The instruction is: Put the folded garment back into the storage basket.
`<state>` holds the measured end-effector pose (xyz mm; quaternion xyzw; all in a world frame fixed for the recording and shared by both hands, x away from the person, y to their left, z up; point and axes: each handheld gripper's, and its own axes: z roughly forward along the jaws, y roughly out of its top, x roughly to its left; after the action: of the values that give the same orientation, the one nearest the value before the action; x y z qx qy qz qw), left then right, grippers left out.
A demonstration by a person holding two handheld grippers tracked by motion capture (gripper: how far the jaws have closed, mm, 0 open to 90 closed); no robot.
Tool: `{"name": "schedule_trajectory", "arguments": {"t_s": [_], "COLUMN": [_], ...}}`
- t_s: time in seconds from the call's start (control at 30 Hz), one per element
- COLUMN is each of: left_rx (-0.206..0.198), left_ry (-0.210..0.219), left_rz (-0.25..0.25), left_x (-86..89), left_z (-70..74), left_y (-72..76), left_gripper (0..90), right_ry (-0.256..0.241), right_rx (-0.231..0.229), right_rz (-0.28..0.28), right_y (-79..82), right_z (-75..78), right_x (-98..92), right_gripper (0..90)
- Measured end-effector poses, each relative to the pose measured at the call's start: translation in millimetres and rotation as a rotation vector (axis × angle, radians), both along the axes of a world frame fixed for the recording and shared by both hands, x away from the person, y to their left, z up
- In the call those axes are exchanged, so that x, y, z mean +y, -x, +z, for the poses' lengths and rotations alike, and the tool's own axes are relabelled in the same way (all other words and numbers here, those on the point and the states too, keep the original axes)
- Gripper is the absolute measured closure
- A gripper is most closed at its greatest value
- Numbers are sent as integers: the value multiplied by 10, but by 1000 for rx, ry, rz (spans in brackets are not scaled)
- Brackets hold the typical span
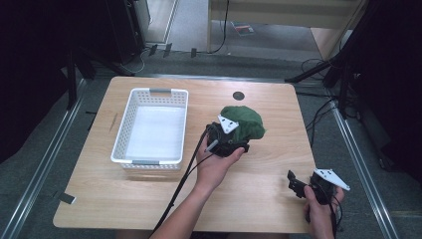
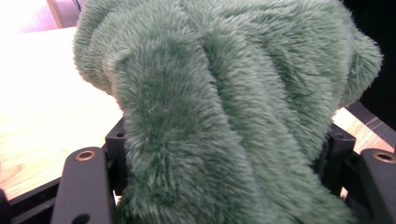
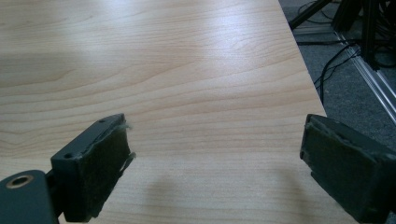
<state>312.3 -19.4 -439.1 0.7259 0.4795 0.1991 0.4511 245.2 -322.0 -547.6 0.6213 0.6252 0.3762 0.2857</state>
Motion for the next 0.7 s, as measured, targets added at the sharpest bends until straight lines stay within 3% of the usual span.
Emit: {"name": "schedule_trajectory", "arguments": {"t_s": [0.3, 0.7], "left_rx": [-12, -26], "left_ry": [22, 43], "left_rz": [36, 112], "left_x": [192, 655], "left_z": [73, 134], "left_y": [-2, 13], "left_gripper": [301, 300], "right_ry": [-3, -2], "right_rx": [-1, 2], "right_rz": [-1, 0], "right_y": [2, -2], "right_z": [0, -1], "right_x": [1, 7], "right_gripper": [81, 81]}}
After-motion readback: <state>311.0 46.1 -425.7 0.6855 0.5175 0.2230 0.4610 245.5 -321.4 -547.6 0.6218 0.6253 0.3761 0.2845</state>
